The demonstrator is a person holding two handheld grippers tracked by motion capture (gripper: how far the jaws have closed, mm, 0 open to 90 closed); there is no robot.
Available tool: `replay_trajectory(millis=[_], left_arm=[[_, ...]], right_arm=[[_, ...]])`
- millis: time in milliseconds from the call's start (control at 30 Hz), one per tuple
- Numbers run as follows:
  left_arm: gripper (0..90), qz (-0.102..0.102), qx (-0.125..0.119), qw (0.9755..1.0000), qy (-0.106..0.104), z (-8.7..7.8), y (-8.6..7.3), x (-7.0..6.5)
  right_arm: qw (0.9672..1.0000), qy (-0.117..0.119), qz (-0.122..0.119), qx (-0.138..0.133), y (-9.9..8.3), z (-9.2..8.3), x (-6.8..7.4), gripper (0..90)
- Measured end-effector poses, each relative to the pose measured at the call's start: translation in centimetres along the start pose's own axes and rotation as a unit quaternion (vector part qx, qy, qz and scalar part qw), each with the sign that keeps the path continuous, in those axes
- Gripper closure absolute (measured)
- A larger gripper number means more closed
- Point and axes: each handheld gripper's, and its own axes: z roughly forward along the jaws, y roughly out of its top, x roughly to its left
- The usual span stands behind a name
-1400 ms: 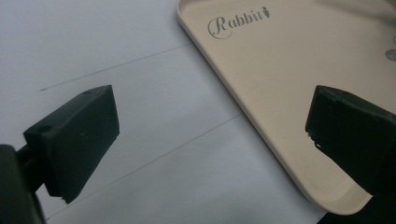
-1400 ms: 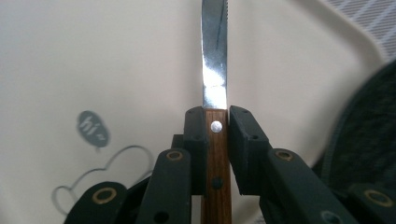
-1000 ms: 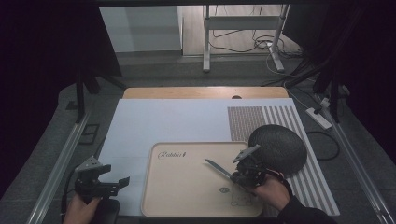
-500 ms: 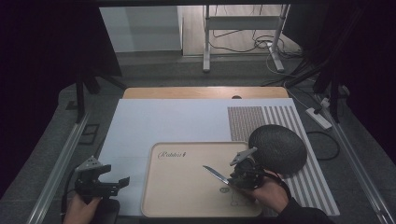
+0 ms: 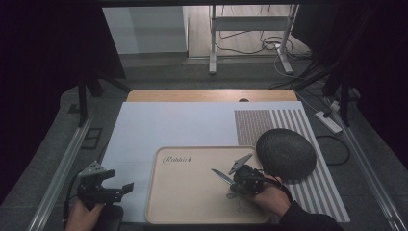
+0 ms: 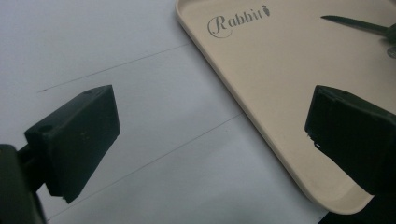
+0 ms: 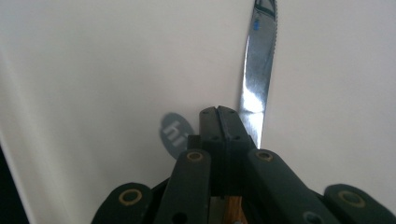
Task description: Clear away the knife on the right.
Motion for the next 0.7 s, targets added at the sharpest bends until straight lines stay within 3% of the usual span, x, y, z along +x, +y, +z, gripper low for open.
replay_trajectory(millis=[133, 367, 700], left_arm=[[3.1, 0.002, 0.0, 1.0, 0.0, 0.0, 0.0, 0.0], [3.2, 0.003, 0.0, 1.0, 0.001, 0.0, 0.0, 0.0], [3.2, 0.003, 0.0, 1.0, 0.001, 0.0, 0.0, 0.0]], right_arm=[[0.9999, -0.005, 0.016, 0.001, -0.7, -0.4, -0.8, 89.2], [0.9981, -0.034, 0.05, 0.005, -1.7, -1.2, -2.4, 89.2], [0.9956, -0.039, 0.085, 0.007, -2.9, -2.0, -4.1, 89.2]])
